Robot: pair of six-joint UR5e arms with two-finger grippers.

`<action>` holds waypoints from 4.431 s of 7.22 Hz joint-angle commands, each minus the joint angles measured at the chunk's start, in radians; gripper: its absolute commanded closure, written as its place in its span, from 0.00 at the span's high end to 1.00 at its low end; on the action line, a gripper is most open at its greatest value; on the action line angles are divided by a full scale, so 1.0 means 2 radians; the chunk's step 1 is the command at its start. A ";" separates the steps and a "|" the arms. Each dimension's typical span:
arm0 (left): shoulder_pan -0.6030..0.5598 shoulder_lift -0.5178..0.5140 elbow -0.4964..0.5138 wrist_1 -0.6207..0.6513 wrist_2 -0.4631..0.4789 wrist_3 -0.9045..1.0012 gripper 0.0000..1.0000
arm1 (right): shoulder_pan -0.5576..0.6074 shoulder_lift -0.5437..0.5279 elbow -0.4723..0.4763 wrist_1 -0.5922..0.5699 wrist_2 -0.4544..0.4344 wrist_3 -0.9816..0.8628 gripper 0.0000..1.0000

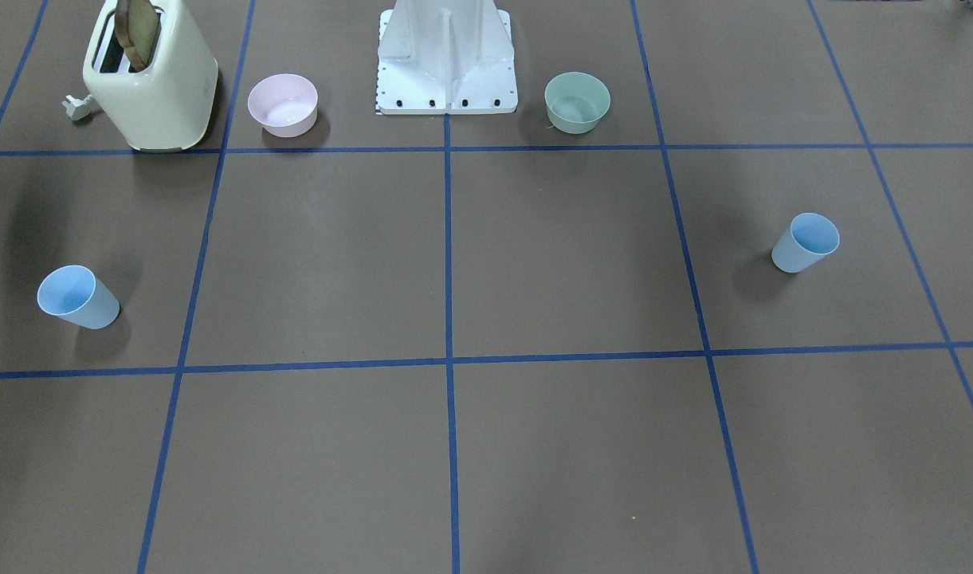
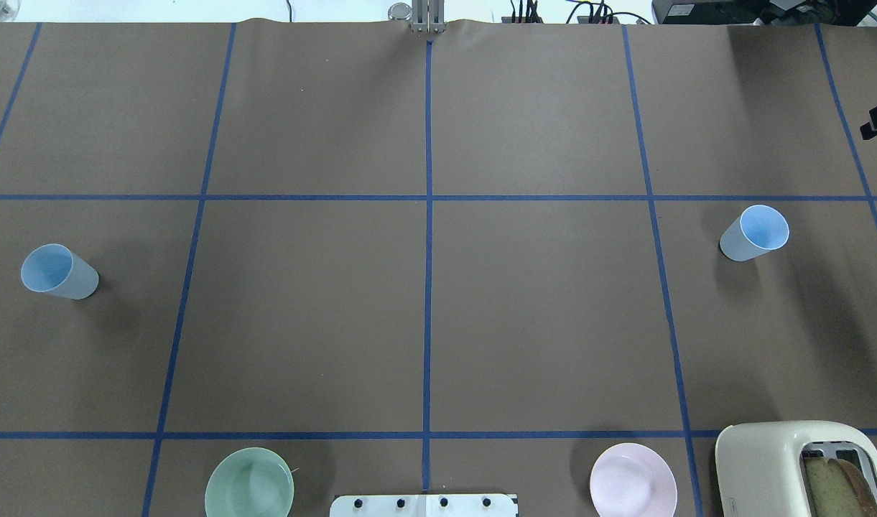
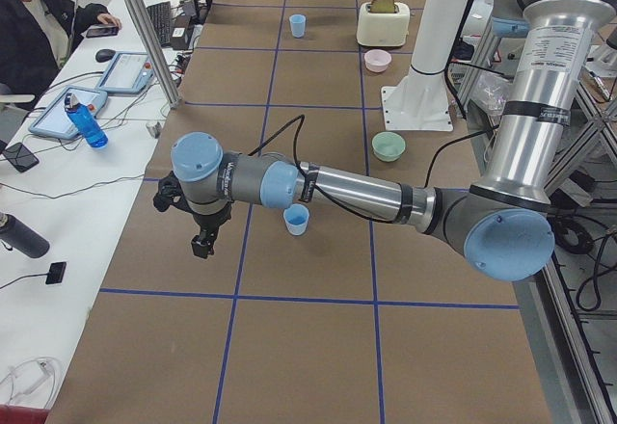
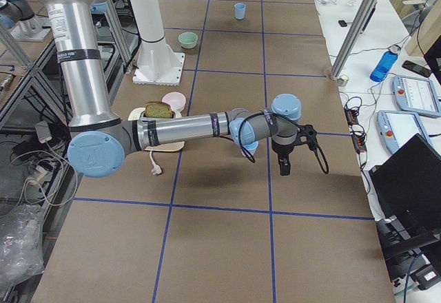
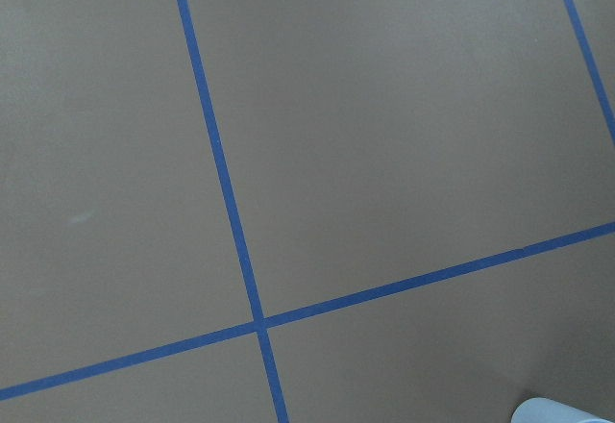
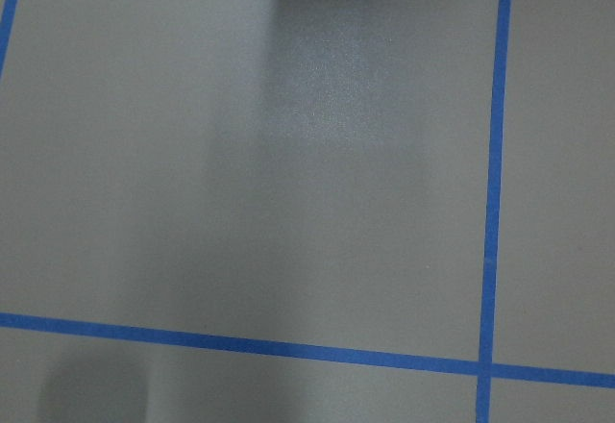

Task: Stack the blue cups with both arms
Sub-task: 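Move both grippers down toward the light blue cups on each side, then close the left gripper on the rim of its light blue cup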

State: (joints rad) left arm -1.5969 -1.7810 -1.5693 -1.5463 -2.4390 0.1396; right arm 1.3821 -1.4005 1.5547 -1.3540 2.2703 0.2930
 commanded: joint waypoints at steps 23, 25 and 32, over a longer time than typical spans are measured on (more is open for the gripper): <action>0.307 0.171 -0.065 -0.368 0.150 -0.433 0.73 | -0.081 -0.110 0.121 0.050 0.011 0.122 1.00; 0.309 0.169 -0.065 -0.366 0.150 -0.433 0.27 | -0.081 -0.109 0.117 0.050 0.010 0.122 1.00; 0.311 0.110 -0.207 -0.150 0.116 -0.434 0.00 | -0.083 -0.079 0.090 0.044 0.009 0.123 1.00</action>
State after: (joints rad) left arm -0.9739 -1.5101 -1.8680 -2.0351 -2.1893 -0.7285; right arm 1.2168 -1.5938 1.7649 -1.2626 2.2880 0.5372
